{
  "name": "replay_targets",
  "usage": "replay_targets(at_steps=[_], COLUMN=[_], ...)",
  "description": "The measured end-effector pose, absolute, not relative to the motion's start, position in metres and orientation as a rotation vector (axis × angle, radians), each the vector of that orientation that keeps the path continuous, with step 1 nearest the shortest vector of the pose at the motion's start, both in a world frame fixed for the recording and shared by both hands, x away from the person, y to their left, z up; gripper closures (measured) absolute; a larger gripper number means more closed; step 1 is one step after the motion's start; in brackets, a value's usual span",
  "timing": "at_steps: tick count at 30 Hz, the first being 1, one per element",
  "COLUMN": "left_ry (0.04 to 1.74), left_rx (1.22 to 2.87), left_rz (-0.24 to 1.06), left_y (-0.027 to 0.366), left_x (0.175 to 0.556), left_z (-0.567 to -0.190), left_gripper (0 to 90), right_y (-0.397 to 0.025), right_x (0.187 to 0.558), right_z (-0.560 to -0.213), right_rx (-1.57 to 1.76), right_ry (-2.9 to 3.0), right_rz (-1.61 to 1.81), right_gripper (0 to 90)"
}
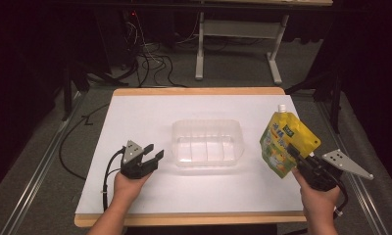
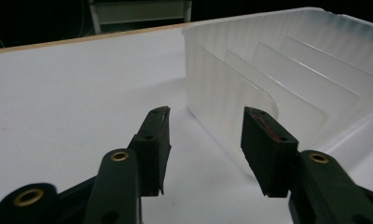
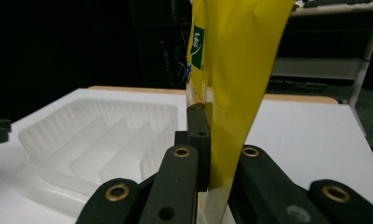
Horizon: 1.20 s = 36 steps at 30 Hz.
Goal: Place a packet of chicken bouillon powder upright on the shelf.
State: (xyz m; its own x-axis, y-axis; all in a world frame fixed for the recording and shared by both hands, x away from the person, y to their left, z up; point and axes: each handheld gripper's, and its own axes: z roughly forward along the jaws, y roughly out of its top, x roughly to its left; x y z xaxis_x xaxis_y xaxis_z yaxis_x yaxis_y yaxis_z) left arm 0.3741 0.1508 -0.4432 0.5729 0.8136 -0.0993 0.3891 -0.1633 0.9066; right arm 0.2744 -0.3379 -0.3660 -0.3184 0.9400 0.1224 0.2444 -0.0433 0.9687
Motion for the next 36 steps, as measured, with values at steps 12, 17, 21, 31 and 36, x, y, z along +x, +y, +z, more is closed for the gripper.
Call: replay_targets(at_steps=[12,17,21,31,36], left_ry=[1.036,1.059,1.058,1.018,0.993], left_rx=[1.758,1.753,1.764,1.790,1.816], left_rz=[0.531,0.543,0.537,0.534,0.537], left_y=[0.142,0.130,0.123,0.110,0.104], left_x=[0.401,0.409,0.412,0.413,0.410], left_z=[-0.451,-0.454,-0.455,-0.457,-0.457], left_gripper=[82.5,86.7,87.2,90.0,90.0], right_y=[-0.301,-0.277,-0.254,-0.217,-0.206], right_x=[0.293,0.305,0.313,0.333,0.339], right_z=[-0.327,-0.319,-0.317,-0.329,-0.336], right_rx=[1.190,1.163,1.136,1.121,1.122], right_ry=[1.589,1.585,1.584,1.609,1.623], right_rz=[1.494,1.541,1.547,1.545,1.560], right_gripper=[90.0,90.0,90.0,90.0,90.0])
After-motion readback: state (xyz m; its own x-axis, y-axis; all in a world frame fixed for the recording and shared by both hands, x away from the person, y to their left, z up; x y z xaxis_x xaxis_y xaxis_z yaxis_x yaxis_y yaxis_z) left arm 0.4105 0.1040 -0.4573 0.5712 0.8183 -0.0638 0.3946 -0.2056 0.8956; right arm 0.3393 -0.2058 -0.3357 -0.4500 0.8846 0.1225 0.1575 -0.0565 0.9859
